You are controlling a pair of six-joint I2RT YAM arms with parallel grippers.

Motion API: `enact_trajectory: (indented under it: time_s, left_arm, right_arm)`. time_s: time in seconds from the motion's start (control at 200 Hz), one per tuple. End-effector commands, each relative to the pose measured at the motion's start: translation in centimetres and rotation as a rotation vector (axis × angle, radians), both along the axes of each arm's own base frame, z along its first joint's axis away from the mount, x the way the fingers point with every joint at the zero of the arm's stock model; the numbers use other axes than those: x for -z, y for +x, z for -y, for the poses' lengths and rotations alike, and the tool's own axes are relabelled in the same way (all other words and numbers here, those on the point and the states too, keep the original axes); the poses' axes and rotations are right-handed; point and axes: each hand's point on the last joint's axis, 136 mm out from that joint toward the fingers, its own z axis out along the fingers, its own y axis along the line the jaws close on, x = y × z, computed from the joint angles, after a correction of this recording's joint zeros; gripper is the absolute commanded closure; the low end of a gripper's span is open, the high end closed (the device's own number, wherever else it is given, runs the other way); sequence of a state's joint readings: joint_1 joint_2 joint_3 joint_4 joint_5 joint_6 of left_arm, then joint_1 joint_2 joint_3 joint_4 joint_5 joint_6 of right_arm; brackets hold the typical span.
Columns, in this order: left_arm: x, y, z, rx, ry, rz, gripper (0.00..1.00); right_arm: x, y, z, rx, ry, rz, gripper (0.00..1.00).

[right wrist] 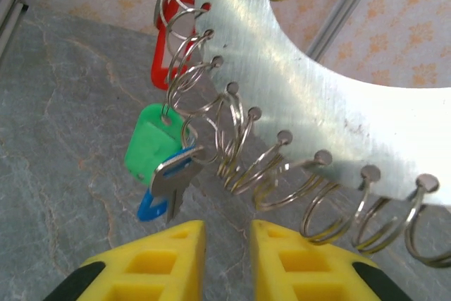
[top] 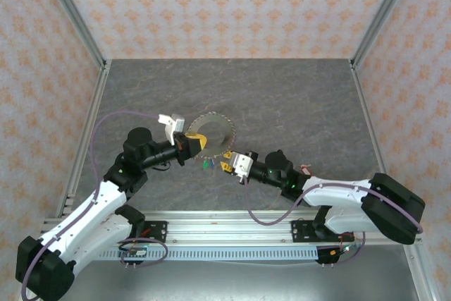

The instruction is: Put the keys on the keyring

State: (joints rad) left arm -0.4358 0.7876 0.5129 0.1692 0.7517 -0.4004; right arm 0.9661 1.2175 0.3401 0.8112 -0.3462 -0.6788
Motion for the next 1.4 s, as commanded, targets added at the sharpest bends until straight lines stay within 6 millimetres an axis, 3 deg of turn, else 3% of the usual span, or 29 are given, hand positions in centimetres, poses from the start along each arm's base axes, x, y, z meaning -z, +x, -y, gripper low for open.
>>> enact_trajectory:
  time_s: [0.0,0.135,0.53,0.721,1.001,1.221,1.396]
  left_arm:
    - [-1.1,-0.2,-0.1,0.012,-0.012,0.059,1.00]
    - [-1.4,-0.2,0.0,0.012,-0.015,0.066,1.00]
    - [-1.4,0.0,-0.4,-0.015,-0.009,0.068,1.00]
    - [-1.3,0.2,-0.5,-0.025,-0.010,0.064,1.00]
    - [-1.2,0.4,-0.5,-0.038,-0.012,0.052,1.00]
    - [-1.0,0.5,-0.7,-0.047,-0.008,0.043,1.00]
    - [-0.8,0.6,-0.7,-0.053,-0.004,0.038,1.00]
  right_arm:
    - [-3.5,0.3,-0.2,0.012,0.121,0.082,0.78]
    - [-3.9,-0.3,-0.7,-0.029,0.127,0.073,0.82]
    - [-1.0,-0.5,0.6,0.009,0.067,0.023,0.79]
    - [-3.5,-1.8,0.7,-0.043,0.132,0.060,0.81]
    - [-4.9,-2.5,-0.2,-0.108,0.170,0.085,0.81]
    - [-5.4,-2.3,-0.9,-0.120,0.180,0.091,0.81]
    - [-5.4,-0.9,-1.0,-0.054,0.189,0.100,0.79]
